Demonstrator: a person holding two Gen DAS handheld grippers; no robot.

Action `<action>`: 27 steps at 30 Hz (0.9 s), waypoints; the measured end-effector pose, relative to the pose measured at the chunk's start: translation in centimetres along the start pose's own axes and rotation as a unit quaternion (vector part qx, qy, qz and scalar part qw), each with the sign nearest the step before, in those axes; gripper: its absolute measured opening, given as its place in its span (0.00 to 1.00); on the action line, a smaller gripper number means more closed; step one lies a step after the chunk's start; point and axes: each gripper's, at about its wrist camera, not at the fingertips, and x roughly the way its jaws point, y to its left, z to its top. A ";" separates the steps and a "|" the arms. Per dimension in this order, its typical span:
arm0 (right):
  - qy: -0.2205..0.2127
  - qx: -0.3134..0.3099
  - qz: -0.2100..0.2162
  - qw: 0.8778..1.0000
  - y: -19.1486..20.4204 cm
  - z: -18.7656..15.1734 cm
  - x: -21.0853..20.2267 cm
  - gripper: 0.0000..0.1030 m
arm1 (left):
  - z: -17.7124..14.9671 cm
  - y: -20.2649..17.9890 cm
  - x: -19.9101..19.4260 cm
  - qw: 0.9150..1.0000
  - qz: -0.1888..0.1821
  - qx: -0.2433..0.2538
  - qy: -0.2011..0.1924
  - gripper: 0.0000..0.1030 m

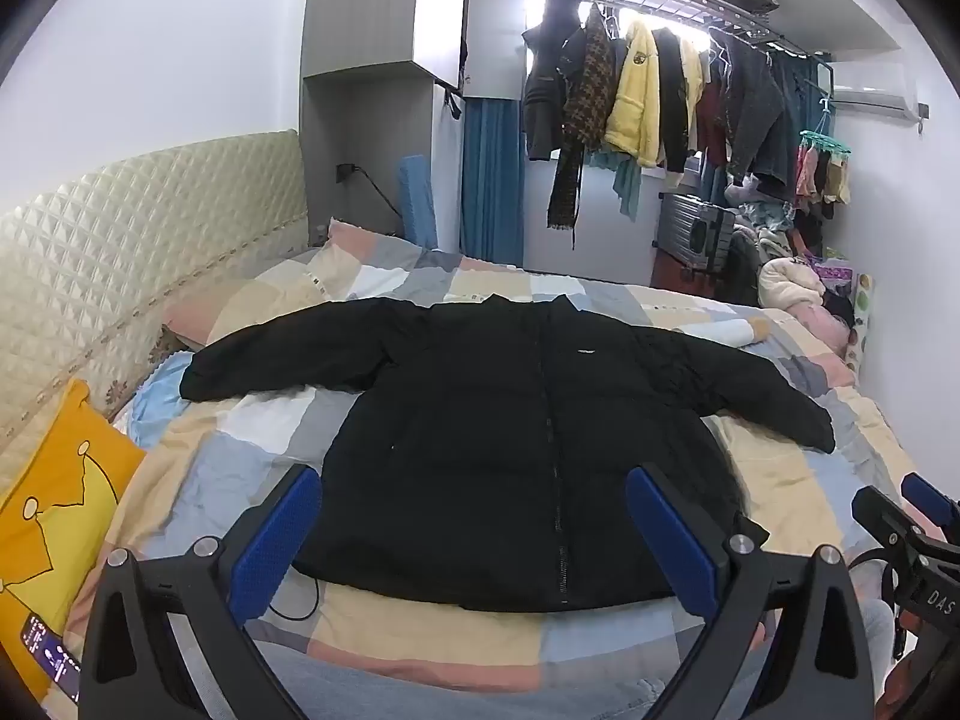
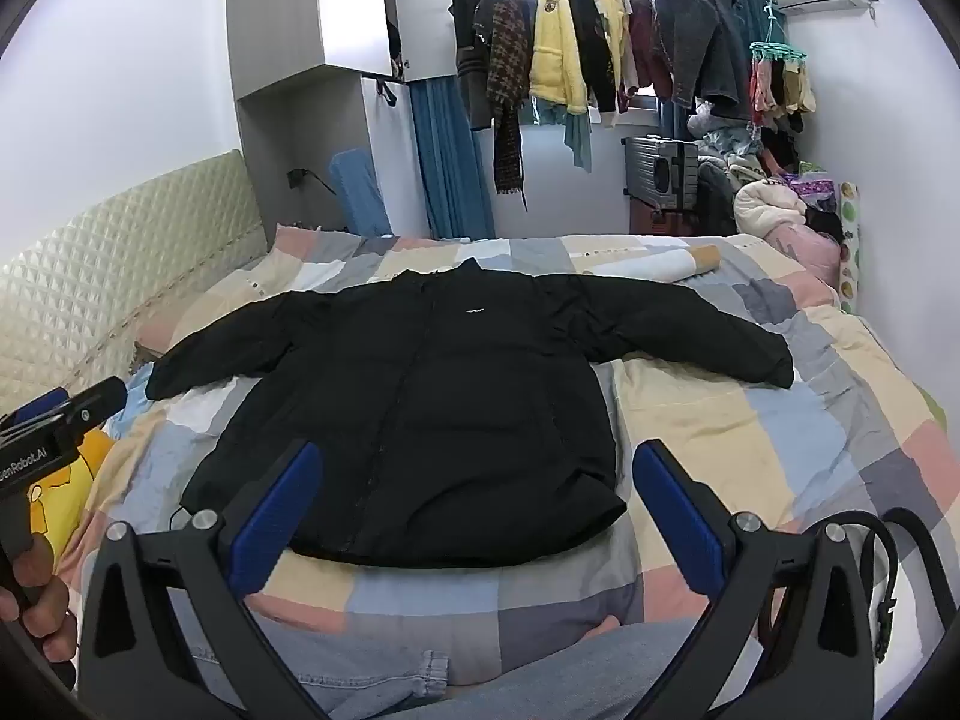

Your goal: Fold large clothes

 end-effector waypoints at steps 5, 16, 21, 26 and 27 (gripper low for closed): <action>0.005 0.002 -0.002 1.000 -0.1 -0.1 0.1 1.00 | 0.2 -0.5 -0.5 1.000 0.001 -0.001 -0.002 1.00; 0.007 0.007 0.000 1.000 -0.2 0.1 -0.1 1.00 | -0.2 0.1 -0.5 1.000 -0.010 -0.009 -0.008 1.00; 0.006 0.008 -0.001 1.000 -0.6 0.3 -0.2 1.00 | -0.1 0.3 -0.6 1.000 -0.011 -0.010 -0.008 1.00; 0.006 0.010 -0.001 1.000 -0.6 0.2 -0.3 1.00 | -0.2 0.2 -0.6 1.000 -0.011 -0.010 -0.008 1.00; 0.006 0.011 -0.001 1.000 -0.6 0.1 -0.2 1.00 | -0.2 0.3 -0.6 1.000 -0.011 -0.010 -0.009 1.00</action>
